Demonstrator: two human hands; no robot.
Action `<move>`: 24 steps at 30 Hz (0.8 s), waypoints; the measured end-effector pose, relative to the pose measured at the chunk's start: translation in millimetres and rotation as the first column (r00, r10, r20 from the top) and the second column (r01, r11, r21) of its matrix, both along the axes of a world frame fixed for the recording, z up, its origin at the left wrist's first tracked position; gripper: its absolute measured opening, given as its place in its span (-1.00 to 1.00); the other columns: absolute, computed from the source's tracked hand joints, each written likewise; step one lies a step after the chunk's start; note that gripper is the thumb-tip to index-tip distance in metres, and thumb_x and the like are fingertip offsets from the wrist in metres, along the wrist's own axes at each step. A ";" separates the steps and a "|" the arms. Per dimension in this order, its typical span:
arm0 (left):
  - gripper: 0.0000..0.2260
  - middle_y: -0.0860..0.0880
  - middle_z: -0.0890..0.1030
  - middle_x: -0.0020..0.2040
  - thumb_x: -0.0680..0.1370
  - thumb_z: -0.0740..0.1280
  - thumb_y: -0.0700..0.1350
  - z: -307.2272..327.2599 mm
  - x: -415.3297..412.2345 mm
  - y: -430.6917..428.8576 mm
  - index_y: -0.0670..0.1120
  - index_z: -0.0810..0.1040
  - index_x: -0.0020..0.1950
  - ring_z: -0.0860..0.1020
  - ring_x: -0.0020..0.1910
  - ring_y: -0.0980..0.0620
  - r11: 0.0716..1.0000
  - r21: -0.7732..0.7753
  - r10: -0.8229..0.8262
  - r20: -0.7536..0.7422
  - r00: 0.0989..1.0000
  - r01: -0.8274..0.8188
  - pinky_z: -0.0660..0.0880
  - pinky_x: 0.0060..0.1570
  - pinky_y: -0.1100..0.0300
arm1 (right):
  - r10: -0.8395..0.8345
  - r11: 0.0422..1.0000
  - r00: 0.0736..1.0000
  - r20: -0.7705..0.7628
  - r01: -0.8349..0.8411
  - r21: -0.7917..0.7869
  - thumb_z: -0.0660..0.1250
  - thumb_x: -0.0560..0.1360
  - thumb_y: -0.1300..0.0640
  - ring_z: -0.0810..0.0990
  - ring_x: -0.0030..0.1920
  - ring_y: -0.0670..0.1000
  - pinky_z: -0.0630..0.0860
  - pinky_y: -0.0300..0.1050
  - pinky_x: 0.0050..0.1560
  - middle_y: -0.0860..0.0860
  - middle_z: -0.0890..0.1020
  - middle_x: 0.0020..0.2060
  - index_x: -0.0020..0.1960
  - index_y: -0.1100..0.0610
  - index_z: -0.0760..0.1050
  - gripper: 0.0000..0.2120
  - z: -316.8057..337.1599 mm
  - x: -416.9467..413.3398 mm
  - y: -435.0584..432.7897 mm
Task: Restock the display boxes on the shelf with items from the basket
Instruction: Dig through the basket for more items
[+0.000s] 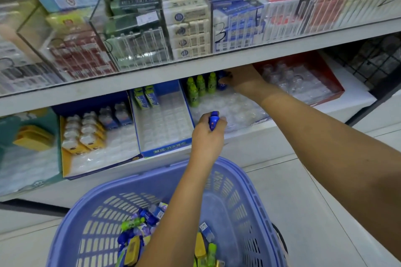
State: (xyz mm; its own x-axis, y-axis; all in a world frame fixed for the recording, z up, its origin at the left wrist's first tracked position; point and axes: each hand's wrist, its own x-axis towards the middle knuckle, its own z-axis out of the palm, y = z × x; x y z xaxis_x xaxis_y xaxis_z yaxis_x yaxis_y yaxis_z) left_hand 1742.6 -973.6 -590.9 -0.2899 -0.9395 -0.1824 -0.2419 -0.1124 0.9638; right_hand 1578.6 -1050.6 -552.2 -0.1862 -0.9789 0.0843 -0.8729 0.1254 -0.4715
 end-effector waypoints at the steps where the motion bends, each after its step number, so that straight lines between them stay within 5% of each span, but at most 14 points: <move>1: -0.86 -0.03 0.62 -0.08 0.61 0.17 -0.11 1.1 0.6 -1.7 -0.03 0.49 0.10 0.51 -0.19 0.06 0.998 0.064 0.019 -0.078 0.997 -0.014 0.45 -0.25 0.24 | -0.012 1.000 1.000 0.017 0.012 0.008 0.32 0.51 0.20 0.49 0.19 0.19 0.41 0.01 0.20 0.23 0.56 0.15 0.16 0.32 0.50 -0.73 -0.8 0.2 -2.5; 5: -0.70 -0.16 0.58 -0.15 0.58 0.00 -0.29 8.3 8.2 -5.4 -0.19 0.48 0.16 0.38 -0.37 0.05 0.905 0.422 0.181 -0.494 0.850 0.052 0.37 -0.44 0.30 | -0.087 0.996 0.994 0.059 0.087 0.013 0.39 0.45 0.18 0.53 0.12 0.16 0.44 0.01 0.17 0.22 0.59 0.05 0.08 0.32 0.52 -0.73 -1.9 0.3 -3.2; 8: -0.67 -0.18 0.57 -0.07 0.57 0.02 -0.36 15.8 16.5 1.7 -0.20 0.43 0.26 0.42 -0.30 0.02 0.899 0.419 0.152 -0.570 0.807 0.127 0.42 -0.32 0.29 | -0.138 0.990 0.959 0.249 0.136 0.023 0.46 0.40 0.22 0.53 -0.02 0.02 0.47 -0.15 0.07 0.16 0.59 -0.06 -0.01 0.26 0.53 -0.78 1.9 0.5 5.3; 12: -0.64 -0.16 0.57 0.15 0.58 0.17 -0.38 17.3 19.2 6.2 -0.23 0.37 0.38 0.58 0.00 0.01 0.968 0.236 0.031 -0.454 0.891 0.086 0.49 0.12 0.14 | -0.159 0.977 0.889 0.429 0.204 -0.063 0.44 0.41 0.23 0.52 -0.14 -0.01 0.49 -0.32 -0.13 0.12 0.55 -0.21 -0.07 0.27 0.53 -0.84 20.0 8.5 24.9; 14: -0.58 -0.14 0.56 0.22 0.53 0.28 -0.38 18.6 15.2 6.5 -0.24 0.37 0.39 0.56 0.09 0.03 0.990 0.138 0.048 -0.352 0.935 0.002 0.49 0.15 0.20 | -0.128 0.991 0.819 0.560 0.090 0.095 0.41 0.46 0.16 0.56 -0.26 -0.03 0.51 -0.42 -0.32 0.07 0.59 -0.28 -0.09 0.25 0.53 -0.85 37.7 14.3 38.7; 16: -0.56 -0.07 0.59 0.15 0.49 0.34 -0.40 22.4 10.3 6.5 -0.20 0.43 0.35 0.58 0.04 0.10 0.995 0.054 0.094 -0.330 0.939 -0.081 0.53 0.07 0.31 | -0.052 0.932 0.800 0.598 -0.176 0.316 0.40 0.46 0.04 0.64 -0.27 -0.03 0.60 -0.29 -0.20 0.07 0.65 -0.28 -0.11 0.16 0.56 -0.83 53.2 19.9 53.8; 18: -0.60 0.01 0.63 0.04 0.47 0.36 -0.41 24.8 6.1 6.2 -0.08 0.52 0.24 0.62 -0.01 0.16 0.993 -0.049 0.086 -0.336 0.938 -0.108 0.53 0.08 0.28 | 0.001 0.885 0.804 0.594 -0.277 0.374 0.45 0.42 0.05 0.67 -0.20 -0.02 0.62 -0.19 -0.05 0.09 0.68 -0.22 -0.11 0.11 0.58 -0.85 60.5 24.9 64.5; 22: -0.58 -0.04 0.62 0.15 0.47 0.35 -0.40 26.7 -1.5 6.1 -0.17 0.49 0.31 0.60 0.08 0.17 0.978 -0.140 0.106 -0.309 0.945 -0.155 0.50 0.18 0.26 | -0.068 0.954 0.832 0.550 -0.108 0.281 0.54 0.34 0.18 0.69 -0.10 0.08 0.61 -0.09 0.04 0.16 0.67 -0.09 0.04 0.20 0.55 -0.68 62.7 31.9 67.2; 24: -0.56 -0.06 0.61 0.17 0.48 0.36 -0.36 27.4 -4.7 5.7 -0.18 0.46 0.34 0.59 0.09 0.17 0.969 -0.182 0.113 -0.267 0.957 -0.165 0.49 0.17 0.30 | -0.067 0.961 0.836 0.545 -0.092 0.260 0.53 0.34 0.19 0.68 -0.10 0.05 0.61 -0.20 0.00 0.15 0.66 -0.04 0.11 0.24 0.55 -0.62 61.4 29.4 66.2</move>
State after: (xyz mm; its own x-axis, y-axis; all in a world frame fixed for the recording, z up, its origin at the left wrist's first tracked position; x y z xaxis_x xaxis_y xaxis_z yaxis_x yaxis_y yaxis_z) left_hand 1737.9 -967.9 -563.5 -0.1657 -0.9833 0.0759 0.0170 0.0741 0.9971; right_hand 1608.0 -984.5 -490.7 -0.1115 -0.9510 -0.2884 -0.4860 0.3053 -0.8189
